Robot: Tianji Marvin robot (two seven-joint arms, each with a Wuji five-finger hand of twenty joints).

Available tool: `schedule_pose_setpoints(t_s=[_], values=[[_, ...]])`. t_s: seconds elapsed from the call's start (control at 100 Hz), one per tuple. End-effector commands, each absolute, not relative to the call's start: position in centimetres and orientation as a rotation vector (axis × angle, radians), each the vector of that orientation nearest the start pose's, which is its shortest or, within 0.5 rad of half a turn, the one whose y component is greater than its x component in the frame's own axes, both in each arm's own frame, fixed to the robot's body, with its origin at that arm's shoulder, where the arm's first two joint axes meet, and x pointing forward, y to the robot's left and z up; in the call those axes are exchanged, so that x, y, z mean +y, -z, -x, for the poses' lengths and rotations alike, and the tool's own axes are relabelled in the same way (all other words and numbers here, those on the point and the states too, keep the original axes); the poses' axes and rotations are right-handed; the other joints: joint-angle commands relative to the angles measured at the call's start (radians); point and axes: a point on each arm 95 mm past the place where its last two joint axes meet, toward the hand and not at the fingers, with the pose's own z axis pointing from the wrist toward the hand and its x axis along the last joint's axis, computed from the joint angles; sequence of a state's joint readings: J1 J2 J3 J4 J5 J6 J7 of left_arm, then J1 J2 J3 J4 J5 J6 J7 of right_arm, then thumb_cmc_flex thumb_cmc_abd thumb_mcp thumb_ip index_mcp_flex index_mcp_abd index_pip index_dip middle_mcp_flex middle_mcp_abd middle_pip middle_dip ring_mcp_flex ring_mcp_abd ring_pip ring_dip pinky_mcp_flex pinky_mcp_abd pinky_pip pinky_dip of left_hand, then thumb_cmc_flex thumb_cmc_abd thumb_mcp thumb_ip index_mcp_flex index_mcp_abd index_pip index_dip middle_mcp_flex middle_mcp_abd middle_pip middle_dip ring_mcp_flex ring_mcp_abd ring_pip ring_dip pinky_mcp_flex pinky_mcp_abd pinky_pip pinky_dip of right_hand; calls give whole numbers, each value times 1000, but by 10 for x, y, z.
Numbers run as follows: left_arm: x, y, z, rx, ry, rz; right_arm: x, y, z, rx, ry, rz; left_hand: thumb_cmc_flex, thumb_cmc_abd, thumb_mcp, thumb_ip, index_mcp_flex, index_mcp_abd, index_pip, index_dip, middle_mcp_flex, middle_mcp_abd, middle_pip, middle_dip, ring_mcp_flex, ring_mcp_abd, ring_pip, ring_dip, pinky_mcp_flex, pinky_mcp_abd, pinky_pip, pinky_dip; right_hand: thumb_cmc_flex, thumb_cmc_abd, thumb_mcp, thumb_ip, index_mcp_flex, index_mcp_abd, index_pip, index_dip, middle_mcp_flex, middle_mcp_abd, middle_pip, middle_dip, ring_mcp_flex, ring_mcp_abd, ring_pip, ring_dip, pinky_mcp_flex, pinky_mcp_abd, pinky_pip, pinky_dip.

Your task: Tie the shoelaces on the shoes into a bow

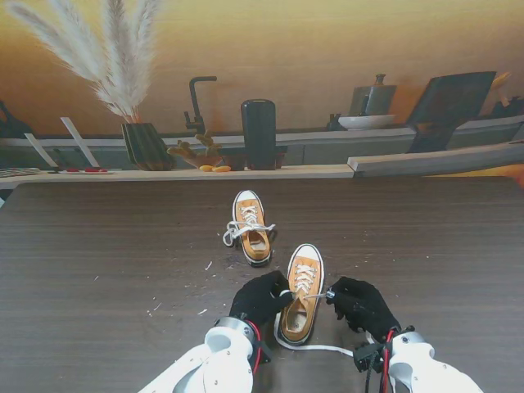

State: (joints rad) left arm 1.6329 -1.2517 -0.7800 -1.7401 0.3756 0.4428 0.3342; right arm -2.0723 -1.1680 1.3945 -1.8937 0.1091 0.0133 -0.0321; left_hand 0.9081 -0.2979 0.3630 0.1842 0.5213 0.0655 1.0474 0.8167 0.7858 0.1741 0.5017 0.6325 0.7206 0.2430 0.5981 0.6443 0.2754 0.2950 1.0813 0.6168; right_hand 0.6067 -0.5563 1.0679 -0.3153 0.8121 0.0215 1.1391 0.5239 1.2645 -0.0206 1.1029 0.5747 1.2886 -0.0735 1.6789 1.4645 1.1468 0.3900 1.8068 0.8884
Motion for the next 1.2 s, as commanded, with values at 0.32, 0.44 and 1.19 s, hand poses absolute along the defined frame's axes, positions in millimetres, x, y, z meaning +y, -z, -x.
schedule_pose_setpoints(t_s=[0.32,0.44,1.19], values=[[-161,347,-306,952,1781,2164,-2,361,-265,-533,1864,2384,-7,1,37,-15,-23,4,60,31,3,38,-46,-58,-11,27,-34,-52,-22,74,-70,-49,48,13,-22,40,5,-41,4,17,7,126,1,19,30,-208,32,0,31,-25,215,-11],[-161,348,-306,961,1764,2152,-2,361,-265,-534,1864,2384,-4,4,29,-14,-25,3,60,31,1,36,-46,-60,-12,26,-34,-53,-21,77,-68,-49,48,13,-22,41,5,-41,4,17,8,127,1,19,30,-208,32,0,31,-25,215,-11],[-178,354,-312,658,1874,2356,-3,360,-264,-535,1865,2380,18,18,-30,-55,-86,48,134,27,189,37,-64,-181,41,28,-102,-128,-51,80,-112,-87,50,14,-22,41,4,-34,6,16,10,128,9,21,31,-211,32,-3,30,-25,211,-13]])
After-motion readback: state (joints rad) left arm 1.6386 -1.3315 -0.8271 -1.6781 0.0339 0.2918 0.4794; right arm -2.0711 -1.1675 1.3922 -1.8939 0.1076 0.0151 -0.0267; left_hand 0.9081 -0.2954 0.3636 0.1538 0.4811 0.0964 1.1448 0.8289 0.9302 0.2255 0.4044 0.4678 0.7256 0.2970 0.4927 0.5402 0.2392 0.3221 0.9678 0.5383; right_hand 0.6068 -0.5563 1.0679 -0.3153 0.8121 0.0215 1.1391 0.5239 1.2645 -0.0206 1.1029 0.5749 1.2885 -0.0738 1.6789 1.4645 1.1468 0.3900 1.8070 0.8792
